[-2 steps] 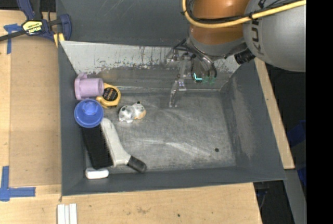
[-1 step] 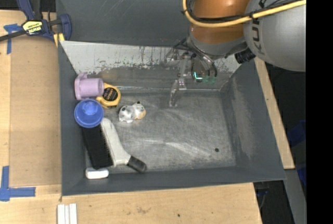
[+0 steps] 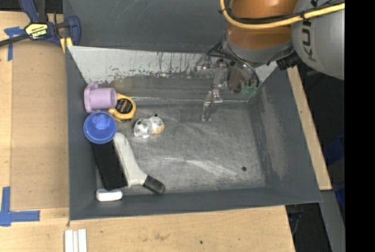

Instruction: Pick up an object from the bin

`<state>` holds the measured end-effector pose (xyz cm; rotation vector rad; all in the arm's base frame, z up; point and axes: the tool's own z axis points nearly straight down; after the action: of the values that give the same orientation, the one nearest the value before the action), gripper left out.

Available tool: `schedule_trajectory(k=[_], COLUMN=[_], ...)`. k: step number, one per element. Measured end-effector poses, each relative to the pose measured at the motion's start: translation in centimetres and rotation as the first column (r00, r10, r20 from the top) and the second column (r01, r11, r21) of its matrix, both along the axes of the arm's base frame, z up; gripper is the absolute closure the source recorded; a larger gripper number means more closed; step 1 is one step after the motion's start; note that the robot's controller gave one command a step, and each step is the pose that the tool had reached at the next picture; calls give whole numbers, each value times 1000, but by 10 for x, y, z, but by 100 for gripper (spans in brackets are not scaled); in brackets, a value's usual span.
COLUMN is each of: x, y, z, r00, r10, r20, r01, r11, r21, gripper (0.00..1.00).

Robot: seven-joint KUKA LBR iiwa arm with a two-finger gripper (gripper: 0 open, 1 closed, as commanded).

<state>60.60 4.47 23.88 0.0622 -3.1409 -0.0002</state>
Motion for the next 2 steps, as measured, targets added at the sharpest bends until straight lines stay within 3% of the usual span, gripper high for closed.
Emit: schedule_trajectory(k=[1, 2], x=[-1, -9], y=[-4, 26], z=[4, -29], r00=[1000, 1000], r10=[4, 21], r20=[3, -1], r01=[-4, -21], r11=[1000, 1000], r21=[0, 2], gripper=[0, 0])
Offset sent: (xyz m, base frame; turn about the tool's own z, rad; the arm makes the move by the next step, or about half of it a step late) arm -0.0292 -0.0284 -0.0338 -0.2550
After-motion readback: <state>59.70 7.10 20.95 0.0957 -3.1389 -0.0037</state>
